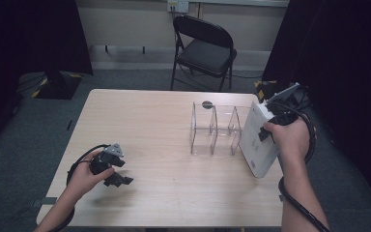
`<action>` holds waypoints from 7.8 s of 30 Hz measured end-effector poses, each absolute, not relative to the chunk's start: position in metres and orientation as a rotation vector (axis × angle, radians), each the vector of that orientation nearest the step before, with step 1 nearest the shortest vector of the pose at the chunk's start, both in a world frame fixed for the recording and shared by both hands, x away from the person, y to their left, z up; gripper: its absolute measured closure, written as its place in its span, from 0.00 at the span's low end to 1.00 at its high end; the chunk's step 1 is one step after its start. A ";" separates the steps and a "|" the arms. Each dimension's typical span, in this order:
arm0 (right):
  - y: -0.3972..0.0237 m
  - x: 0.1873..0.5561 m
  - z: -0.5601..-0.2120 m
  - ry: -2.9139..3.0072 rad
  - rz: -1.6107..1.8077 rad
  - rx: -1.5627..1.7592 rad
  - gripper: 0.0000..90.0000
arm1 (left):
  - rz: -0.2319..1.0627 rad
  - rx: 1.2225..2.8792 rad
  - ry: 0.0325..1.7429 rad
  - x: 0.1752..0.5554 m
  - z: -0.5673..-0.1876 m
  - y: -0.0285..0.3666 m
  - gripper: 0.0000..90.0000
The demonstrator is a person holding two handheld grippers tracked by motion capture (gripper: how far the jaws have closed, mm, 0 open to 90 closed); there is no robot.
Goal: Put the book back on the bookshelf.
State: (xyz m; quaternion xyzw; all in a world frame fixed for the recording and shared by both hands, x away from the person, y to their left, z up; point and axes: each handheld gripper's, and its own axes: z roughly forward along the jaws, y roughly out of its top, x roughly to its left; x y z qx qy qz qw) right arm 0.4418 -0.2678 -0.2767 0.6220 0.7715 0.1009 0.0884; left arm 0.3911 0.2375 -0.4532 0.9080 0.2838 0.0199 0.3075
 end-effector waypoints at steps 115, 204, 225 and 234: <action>-0.239 0.509 -0.304 2.182 0.331 1.843 0.59 | 0.021 2.423 0.769 0.391 -0.468 0.234 0.21; -0.248 0.503 -0.319 2.173 0.447 1.829 0.37 | 0.047 2.426 0.774 0.389 -0.463 0.239 0.21; -0.252 0.491 -0.321 2.173 0.484 1.845 0.28 | 0.060 2.427 0.766 0.388 -0.461 0.239 0.21; -0.251 0.487 -0.321 2.164 0.489 1.815 0.22 | 0.062 2.429 0.768 0.388 -0.461 0.239 0.21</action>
